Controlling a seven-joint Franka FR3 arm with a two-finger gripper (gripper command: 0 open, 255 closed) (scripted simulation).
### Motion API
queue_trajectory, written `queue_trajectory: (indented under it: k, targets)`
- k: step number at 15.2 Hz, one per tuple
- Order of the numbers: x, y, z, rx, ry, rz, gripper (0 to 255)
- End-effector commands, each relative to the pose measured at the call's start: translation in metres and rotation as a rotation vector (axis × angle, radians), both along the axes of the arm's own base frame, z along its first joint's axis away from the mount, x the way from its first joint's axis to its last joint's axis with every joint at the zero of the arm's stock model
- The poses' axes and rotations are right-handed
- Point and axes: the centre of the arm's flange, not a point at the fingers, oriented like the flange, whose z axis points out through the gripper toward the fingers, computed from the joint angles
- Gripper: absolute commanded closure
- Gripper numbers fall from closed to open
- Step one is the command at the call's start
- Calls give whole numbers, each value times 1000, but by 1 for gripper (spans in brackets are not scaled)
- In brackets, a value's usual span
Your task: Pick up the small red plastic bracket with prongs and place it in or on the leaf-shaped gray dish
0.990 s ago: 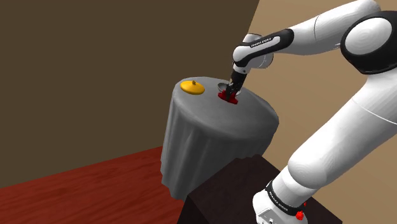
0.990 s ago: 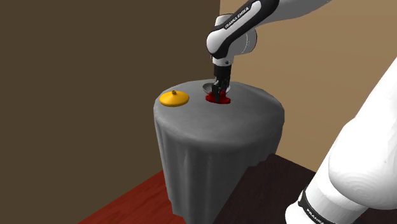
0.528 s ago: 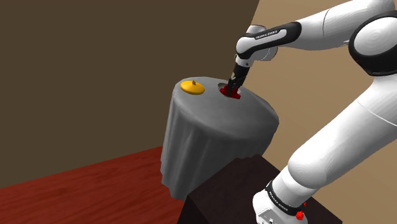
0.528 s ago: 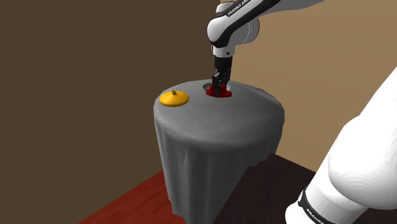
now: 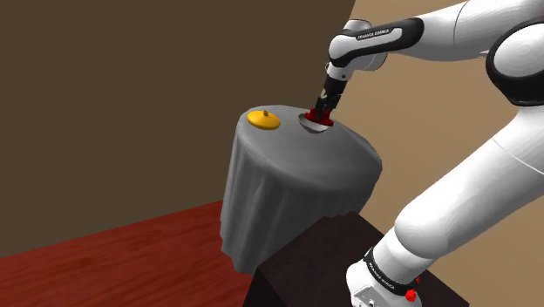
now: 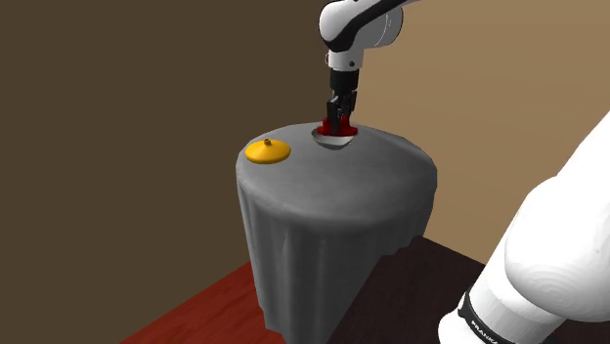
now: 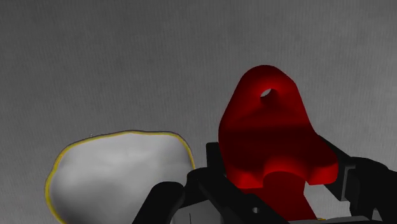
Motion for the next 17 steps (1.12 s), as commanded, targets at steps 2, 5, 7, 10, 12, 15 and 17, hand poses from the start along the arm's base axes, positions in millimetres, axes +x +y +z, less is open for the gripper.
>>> queue_trajectory:
  k: [2, 5, 7, 10, 12, 15, 17]
  targets:
    - [17, -21, 3, 0, 0, 0, 255]
    - [41, -52, 4, 0, 0, 0, 255]
    - [57, -73, 4, 0, 0, 0, 255]
    - [85, -109, 5, 0, 0, 0, 255]
    - [85, -109, -6, 0, 0, 0, 255]
    - [85, -109, -22, 0, 0, 0, 255]
    - [85, -109, -32, 0, 0, 0, 255]
